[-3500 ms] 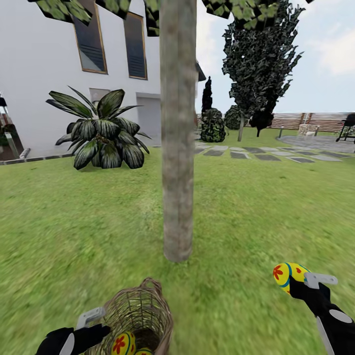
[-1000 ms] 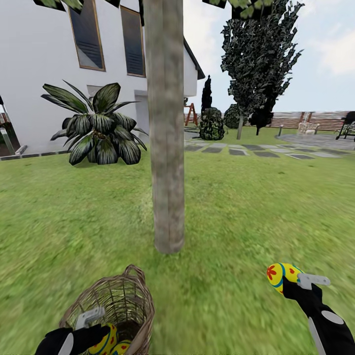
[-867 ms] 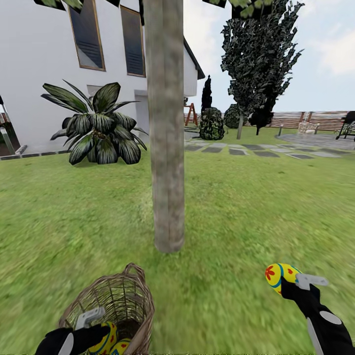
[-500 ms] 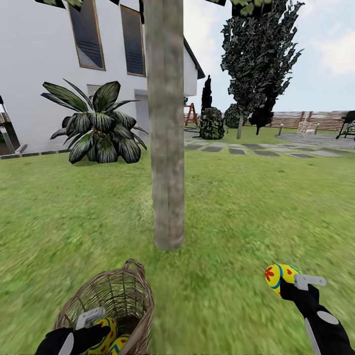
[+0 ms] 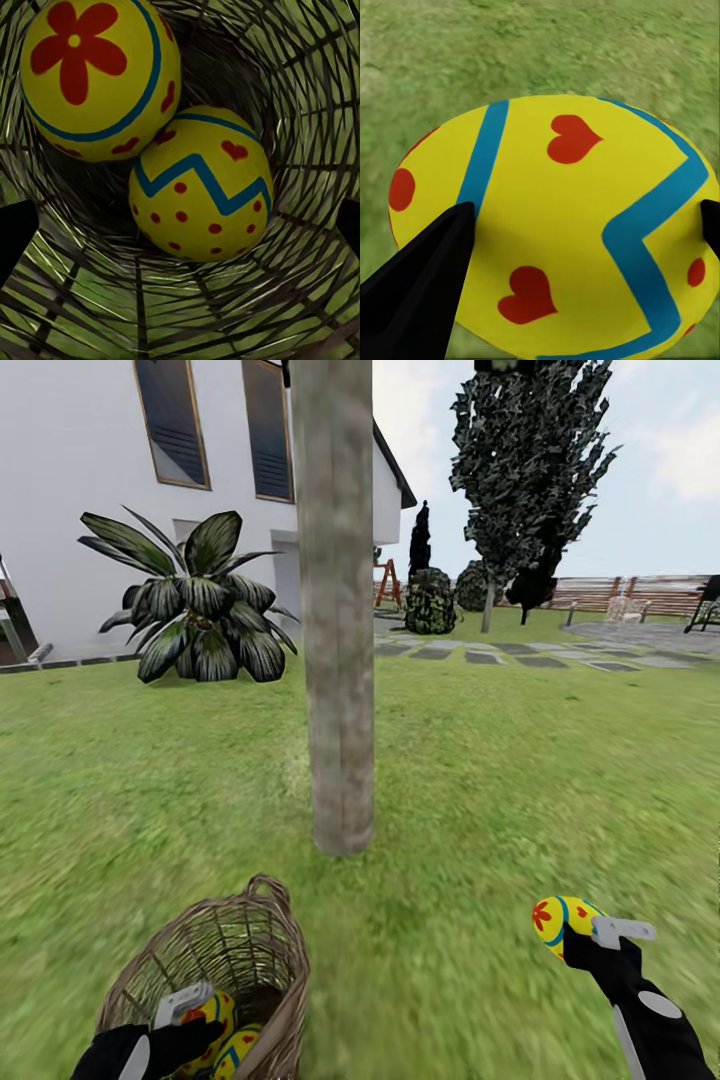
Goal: Take the three Easter eggs out of the wicker basket on the lawn in the garden, then place them on the lawn next to a single tree (choose any tree) so that all three eggs are next to the same tree and none are left in the basket.
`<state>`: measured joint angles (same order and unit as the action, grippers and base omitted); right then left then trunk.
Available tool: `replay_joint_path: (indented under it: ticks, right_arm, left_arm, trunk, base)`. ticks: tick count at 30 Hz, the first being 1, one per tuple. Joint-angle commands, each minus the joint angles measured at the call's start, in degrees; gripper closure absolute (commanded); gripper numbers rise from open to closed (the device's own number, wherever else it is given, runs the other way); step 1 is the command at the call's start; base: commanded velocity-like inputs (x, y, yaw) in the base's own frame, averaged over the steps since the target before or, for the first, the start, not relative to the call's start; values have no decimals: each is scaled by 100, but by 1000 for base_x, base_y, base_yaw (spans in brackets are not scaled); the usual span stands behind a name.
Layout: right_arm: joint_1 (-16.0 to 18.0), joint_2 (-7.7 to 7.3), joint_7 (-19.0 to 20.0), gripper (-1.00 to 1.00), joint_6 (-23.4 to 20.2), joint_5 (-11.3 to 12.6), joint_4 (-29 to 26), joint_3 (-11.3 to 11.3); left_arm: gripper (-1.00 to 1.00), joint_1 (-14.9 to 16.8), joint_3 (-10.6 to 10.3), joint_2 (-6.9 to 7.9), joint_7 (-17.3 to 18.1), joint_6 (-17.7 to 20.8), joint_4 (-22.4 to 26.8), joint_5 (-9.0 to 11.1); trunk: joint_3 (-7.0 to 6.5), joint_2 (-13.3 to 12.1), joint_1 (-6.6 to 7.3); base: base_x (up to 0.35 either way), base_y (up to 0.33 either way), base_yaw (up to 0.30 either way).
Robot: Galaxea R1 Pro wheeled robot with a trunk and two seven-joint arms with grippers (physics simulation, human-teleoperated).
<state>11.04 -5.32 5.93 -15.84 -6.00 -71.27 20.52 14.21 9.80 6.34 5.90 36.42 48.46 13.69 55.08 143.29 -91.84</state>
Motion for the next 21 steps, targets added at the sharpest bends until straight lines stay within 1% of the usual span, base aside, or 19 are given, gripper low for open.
replay_joint_path:
  ticks: [1,6,13,15,21]
  right_arm:
    - [3,4,48,100,-32,-62,-10,13]
    - [3,10,48,100,-25,-68,-7,13]
    - [4,24,48,100,-25,-68,-3,13]
    - [3,30,48,100,-25,-68,-5,13]
    - [3,31,48,100,-25,-68,3,7]
  left_arm:
    - [-100,2,20,-2,25,32,5,-7]
    - [-100,2,9,-1,25,32,5,-7]
    - [-100,2,18,-9,43,32,-3,-6]
    - [-100,2,6,-16,43,32,-4,-7]
    - [-100,2,3,-19,43,32,-4,-7]
  trunk:
    - [29,4,-1]
    - [140,11,-14]
    - [140,11,-14]
    - [140,11,-14]
    - [140,11,-14]
  base:
    - [0,0,0]
    - [0,0,0]
    - [0,0,0]
    - [212,-50,0]
    - [322,-103,0]
